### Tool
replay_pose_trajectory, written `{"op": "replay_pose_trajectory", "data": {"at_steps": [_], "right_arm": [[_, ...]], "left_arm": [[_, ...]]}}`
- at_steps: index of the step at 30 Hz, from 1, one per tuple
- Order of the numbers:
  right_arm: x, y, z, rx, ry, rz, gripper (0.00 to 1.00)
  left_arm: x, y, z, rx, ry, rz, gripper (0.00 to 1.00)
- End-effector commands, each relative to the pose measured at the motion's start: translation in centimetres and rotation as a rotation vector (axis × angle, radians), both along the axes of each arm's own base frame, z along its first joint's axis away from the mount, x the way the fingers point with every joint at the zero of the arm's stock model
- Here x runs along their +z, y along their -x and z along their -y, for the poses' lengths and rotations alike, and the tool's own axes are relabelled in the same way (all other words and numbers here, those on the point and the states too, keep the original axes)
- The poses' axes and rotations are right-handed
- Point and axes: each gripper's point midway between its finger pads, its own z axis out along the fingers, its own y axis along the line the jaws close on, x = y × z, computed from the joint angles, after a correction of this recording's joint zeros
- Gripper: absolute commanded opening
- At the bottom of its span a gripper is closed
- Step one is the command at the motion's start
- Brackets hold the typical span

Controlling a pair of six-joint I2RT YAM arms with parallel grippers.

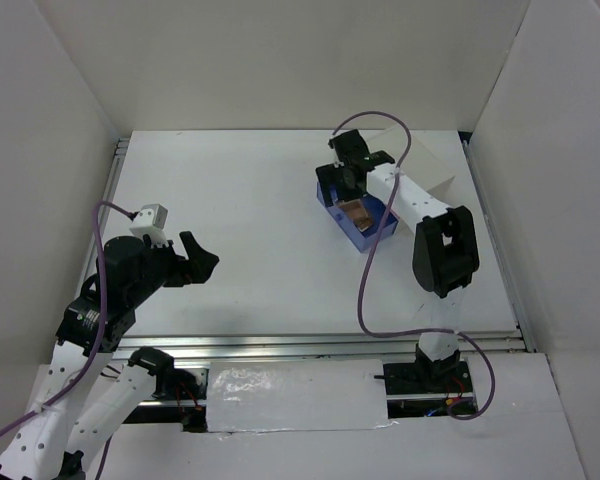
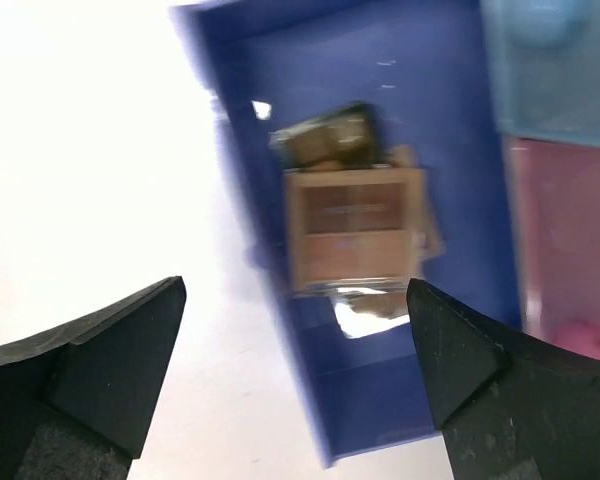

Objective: Organize the makeup

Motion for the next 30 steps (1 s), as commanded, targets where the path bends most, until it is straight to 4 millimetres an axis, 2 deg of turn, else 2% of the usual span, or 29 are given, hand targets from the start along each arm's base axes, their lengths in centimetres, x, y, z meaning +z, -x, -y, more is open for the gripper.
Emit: {"op": "replay_pose_trajectory", "data": {"at_steps": [1,2,3,5,6,8,9,11,12,14,15,18,25,30], "right_arm": [[4.1,1.6,-4.6,0.095,-0.146,0.060,1.00],[3.8,2.5,-6.2,0.138,-0.175,0.043,0.98],[2.9,3.0,-6.7,0.144,-0.188,0.031,0.80],[1.9,4.1,-8.4,0.181,-0.211,0.015,0.62],[0.8,4.4,-8.8,0.185,-0.207,0.006,0.52],[-0.4,4.3,-8.8,0.174,-0.186,-0.008,0.48],[-1.5,3.7,-8.3,0.143,-0.143,-0.016,0.43],[-1.9,2.1,-7.1,0.074,-0.069,0.015,0.42],[-3.1,1.5,-5.3,0.001,0.030,0.018,0.42],[-3.8,0.2,-3.7,-0.073,0.116,0.039,0.41],[-3.6,-0.2,-2.1,-0.125,0.186,0.064,0.40],[-3.1,-1.3,0.7,-0.220,0.235,0.088,0.36],[-1.9,-2.6,5.1,-0.310,0.250,0.107,0.35],[-1.8,-3.8,6.4,-0.314,0.256,0.122,0.36]], "left_arm": [[1.2,-0.3,0.4,-0.022,0.011,0.063,0.99],[1.3,-0.3,0.3,-0.019,0.011,0.063,0.99],[1.2,-0.3,0.3,-0.019,0.011,0.061,0.99],[1.1,-0.4,0.3,-0.017,0.011,0.059,0.99],[1.2,-0.4,0.3,-0.017,0.011,0.061,1.00],[1.2,-0.4,0.3,-0.017,0.011,0.063,0.99],[1.1,-0.4,0.3,-0.017,0.010,0.058,0.99],[1.1,-0.4,0.3,-0.019,0.010,0.058,0.99],[1.1,-0.4,0.3,-0.019,0.010,0.058,0.99],[1.2,-0.3,0.3,-0.018,0.012,0.061,1.00],[1.1,-0.4,0.3,-0.017,0.011,0.059,0.99],[1.1,-0.3,0.4,-0.019,0.011,0.059,0.99],[1.1,-0.4,0.3,-0.019,0.009,0.057,0.99],[1.1,-0.4,0.3,-0.019,0.009,0.057,0.99]]}}
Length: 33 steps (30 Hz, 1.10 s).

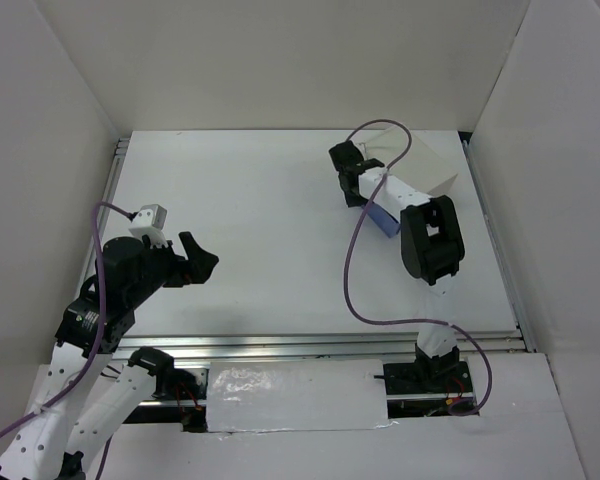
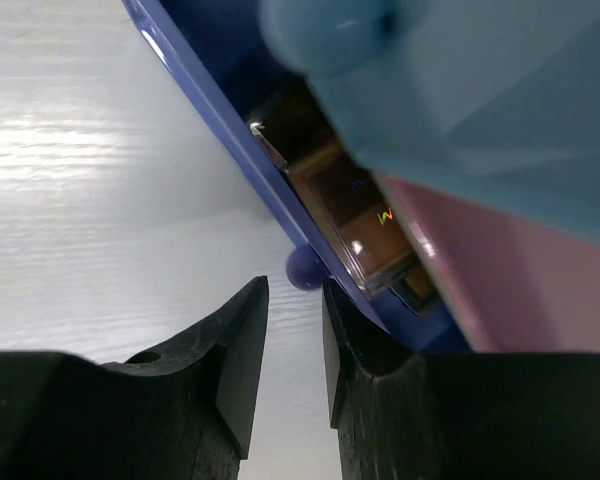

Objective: Organize the makeup

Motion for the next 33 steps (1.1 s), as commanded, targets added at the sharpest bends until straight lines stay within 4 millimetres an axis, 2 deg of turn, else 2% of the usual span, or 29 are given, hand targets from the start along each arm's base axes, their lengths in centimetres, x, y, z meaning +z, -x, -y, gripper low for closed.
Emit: {"op": "replay_pose_trajectory", "data": {"at_steps": [1,5,12,13,14,17,18,19,20,21,22,23,24,25,26,27,28,29,30,31,32,33], "right_arm": [[3.0,-1.9,1.8,-0.032,0.045,0.082,0.36],[3.0,-3.1,3.8,-0.066,0.094,0.083,0.36],[4.4,-3.3,3.8,-0.067,0.080,0.145,0.37],[4.6,-3.5,3.6,-0.063,0.073,0.146,0.37],[4.2,-3.0,3.3,-0.052,0.068,0.108,0.37],[5.3,-2.1,-0.8,0.059,-0.088,0.091,0.40],[5.2,-1.0,-3.3,0.130,-0.143,0.072,0.41],[7.7,-0.1,-6.2,0.225,-0.252,0.103,0.43],[8.9,0.7,-7.7,0.267,-0.294,0.120,0.45],[11.5,2.9,-10.0,0.332,-0.349,0.154,0.50],[13.2,4.2,-11.8,0.393,-0.409,0.181,0.55],[15.0,5.6,-12.9,0.423,-0.441,0.219,0.64],[18.1,8.1,-12.8,0.436,-0.492,0.284,0.98],[20.0,10.0,-14.3,0.487,-0.538,0.335,1.00],[21.8,11.6,-14.3,0.500,-0.574,0.376,1.00],[24.1,14.3,-13.2,0.499,-0.631,0.435,1.00],[25.0,15.4,-12.7,0.498,-0.657,0.469,1.00],[25.7,16.4,-11.4,0.468,-0.665,0.497,1.00],[26.7,18.2,-9.7,0.442,-0.694,0.537,1.00],[26.4,19.2,-8.6,0.416,-0.682,0.535,1.00],[26.9,20.5,-6.6,0.373,-0.679,0.575,1.00],[26.3,21.5,-5.3,0.347,-0.659,0.558,1.00]], "left_arm": [[1.0,-0.5,0.3,-0.017,0.006,0.051,0.99],[1.0,-0.5,0.3,-0.016,0.006,0.051,0.99],[0.6,-0.7,0.4,-0.018,-0.002,0.033,0.99],[0.6,-0.7,0.4,-0.019,-0.001,0.032,0.99],[0.5,-0.7,0.4,-0.018,-0.002,0.031,0.99],[0.6,-0.7,0.4,-0.016,0.000,0.034,0.99],[0.6,-0.7,0.4,-0.014,0.000,0.033,0.99],[0.5,-0.8,0.3,-0.010,-0.002,0.031,0.99],[0.4,-0.8,0.3,-0.011,-0.003,0.026,0.99],[0.5,-0.9,0.2,-0.002,-0.005,0.027,0.99],[0.4,-0.9,0.1,0.001,-0.007,0.023,0.99],[0.5,-0.9,0.0,0.010,-0.006,0.023,0.99],[0.4,-0.9,-0.1,0.019,-0.009,0.021,0.99],[0.4,-0.9,-0.4,0.037,-0.009,0.014,0.99],[0.4,-1.1,-0.9,0.067,-0.020,0.015,0.99],[0.7,-1.4,-1.7,0.112,-0.035,0.020,0.99],[0.6,-1.5,-2.1,0.137,-0.046,0.014,0.99],[0.4,-1.5,-2.6,0.163,-0.059,-0.004,0.99],[0.1,-1.7,-3.0,0.187,-0.077,-0.025,0.99],[0.8,-1.9,-3.8,0.234,-0.094,-0.015,0.99],[0.5,-1.8,-4.4,0.262,-0.108,-0.035,0.99],[0.9,-2.0,-4.8,0.288,-0.120,-0.032,0.99]]}}
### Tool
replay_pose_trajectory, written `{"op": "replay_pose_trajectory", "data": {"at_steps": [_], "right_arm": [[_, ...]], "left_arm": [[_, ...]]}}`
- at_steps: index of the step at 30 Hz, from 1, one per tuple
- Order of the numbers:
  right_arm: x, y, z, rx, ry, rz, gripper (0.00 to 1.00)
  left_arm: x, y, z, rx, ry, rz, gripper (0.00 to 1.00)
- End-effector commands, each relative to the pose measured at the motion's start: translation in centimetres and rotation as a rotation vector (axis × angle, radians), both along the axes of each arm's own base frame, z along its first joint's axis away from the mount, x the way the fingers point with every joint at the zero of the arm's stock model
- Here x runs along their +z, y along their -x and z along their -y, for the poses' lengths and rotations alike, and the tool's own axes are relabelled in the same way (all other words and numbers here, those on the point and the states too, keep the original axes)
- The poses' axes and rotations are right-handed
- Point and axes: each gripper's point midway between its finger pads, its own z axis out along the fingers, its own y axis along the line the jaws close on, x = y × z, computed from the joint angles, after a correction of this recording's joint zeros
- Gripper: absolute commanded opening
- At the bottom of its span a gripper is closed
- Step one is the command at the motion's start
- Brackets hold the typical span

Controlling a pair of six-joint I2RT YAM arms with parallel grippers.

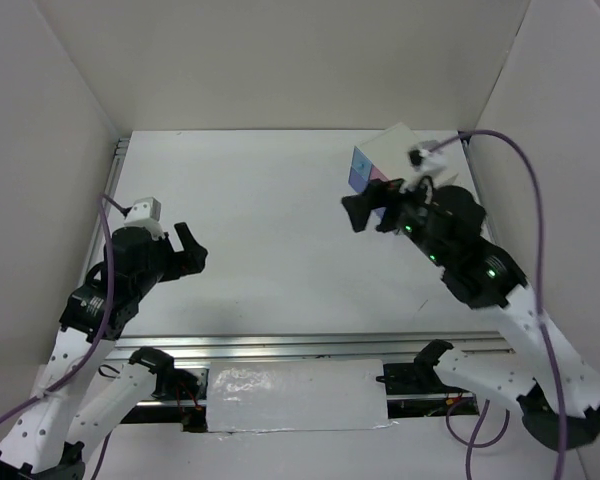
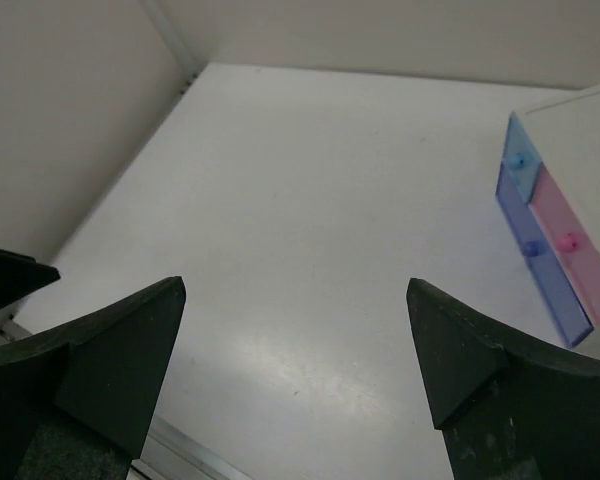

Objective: Organize the makeup

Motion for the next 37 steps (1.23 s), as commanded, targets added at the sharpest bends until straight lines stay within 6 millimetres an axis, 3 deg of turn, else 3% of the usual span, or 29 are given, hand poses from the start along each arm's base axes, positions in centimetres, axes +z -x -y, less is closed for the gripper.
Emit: {"op": "replay_pose_trajectory", "data": {"at_steps": [1,3,4,5,8,14,15,16,26,37], "right_arm": [[-3.5,1.7,4.1,-0.148,0.017,-0.097,1.00],[-2.8,3.4,6.9,-0.226,-0.010,-0.076,1.00],[-3.4,4.2,8.1,-0.255,0.004,-0.095,1.00],[-2.6,5.4,9.3,-0.276,-0.036,-0.071,1.00],[-2.3,7.5,11.5,-0.315,-0.072,-0.056,1.00],[-3.2,7.8,11.7,-0.320,-0.052,-0.088,1.00],[-1.2,11.8,14.9,-0.317,-0.197,0.046,1.00],[-1.0,12.3,15.5,-0.323,-0.222,0.063,1.00],[-1.0,13.2,16.6,-0.336,-0.266,0.101,1.00],[-0.9,13.0,16.1,-0.327,-0.256,0.094,1.00]], "left_arm": [[2.2,-0.8,-3.2,0.179,-0.068,0.041,1.00],[2.4,-0.6,-4.8,0.253,-0.115,0.030,0.99],[3.3,-0.5,-6.1,0.313,-0.141,0.056,0.99],[3.7,-0.3,-6.6,0.339,-0.153,0.065,0.99],[5.1,0.8,-8.2,0.407,-0.168,0.111,0.99],[7.3,4.1,-10.3,0.463,-0.154,0.202,1.00],[7.2,4.5,-10.3,0.460,-0.149,0.194,0.99],[7.3,4.7,-10.3,0.457,-0.142,0.196,0.99],[7.6,6.9,-10.9,0.469,-0.085,0.259,1.00],[7.2,6.7,-10.8,0.464,-0.088,0.253,0.99]]}}
